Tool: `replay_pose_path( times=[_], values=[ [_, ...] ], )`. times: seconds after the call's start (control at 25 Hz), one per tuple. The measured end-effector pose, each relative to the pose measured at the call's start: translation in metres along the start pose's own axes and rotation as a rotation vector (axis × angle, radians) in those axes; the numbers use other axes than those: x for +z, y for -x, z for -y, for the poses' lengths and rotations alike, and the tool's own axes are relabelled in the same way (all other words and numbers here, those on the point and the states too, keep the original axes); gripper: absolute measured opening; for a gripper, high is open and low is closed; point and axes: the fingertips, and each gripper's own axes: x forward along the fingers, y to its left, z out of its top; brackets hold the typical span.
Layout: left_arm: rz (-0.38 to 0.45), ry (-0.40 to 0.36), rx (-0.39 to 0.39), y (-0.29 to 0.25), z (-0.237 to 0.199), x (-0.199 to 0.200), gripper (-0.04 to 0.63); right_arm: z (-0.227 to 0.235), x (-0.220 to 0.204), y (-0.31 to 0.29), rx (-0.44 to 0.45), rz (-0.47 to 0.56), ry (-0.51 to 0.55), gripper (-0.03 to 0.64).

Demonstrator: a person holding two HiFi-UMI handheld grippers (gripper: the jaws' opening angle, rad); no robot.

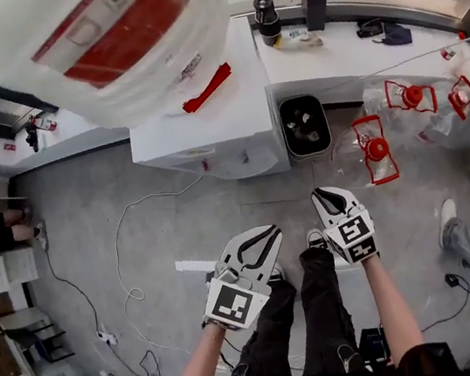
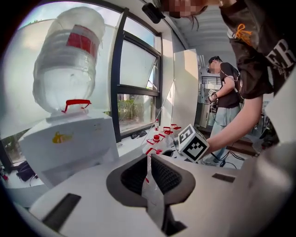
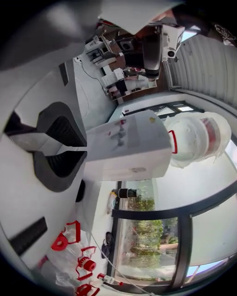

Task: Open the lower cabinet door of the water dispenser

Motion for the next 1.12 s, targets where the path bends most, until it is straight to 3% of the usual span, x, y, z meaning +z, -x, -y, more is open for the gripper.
replay_pose_path(
  times=[0.36,0.56,0.84,1.12],
  values=[
    [-0.072,-0.049,-0.045,-0.096,-0.030,-0.083,0.026,0.032,-0.099,-0.115,0.060,-0.071,0.001,0.093],
    [-0.109,-0.049,-0.062,-0.125,-0.048,-0.122,0.026,0.043,-0.117,-0.184,0.106,-0.030,0.063,0.159],
    [-0.150,-0.076,-0.109,-0.155,-0.052,-0.168,0.027,0.058,-0.147,-0.249,0.131,-0.061,0.110,0.236],
    [-0.170,-0.054,-0.135,-0.162,-0.051,-0.195,0.028,0.063,-0.152,-0.279,0.102,-0.077,0.149,0.250]
  ],
)
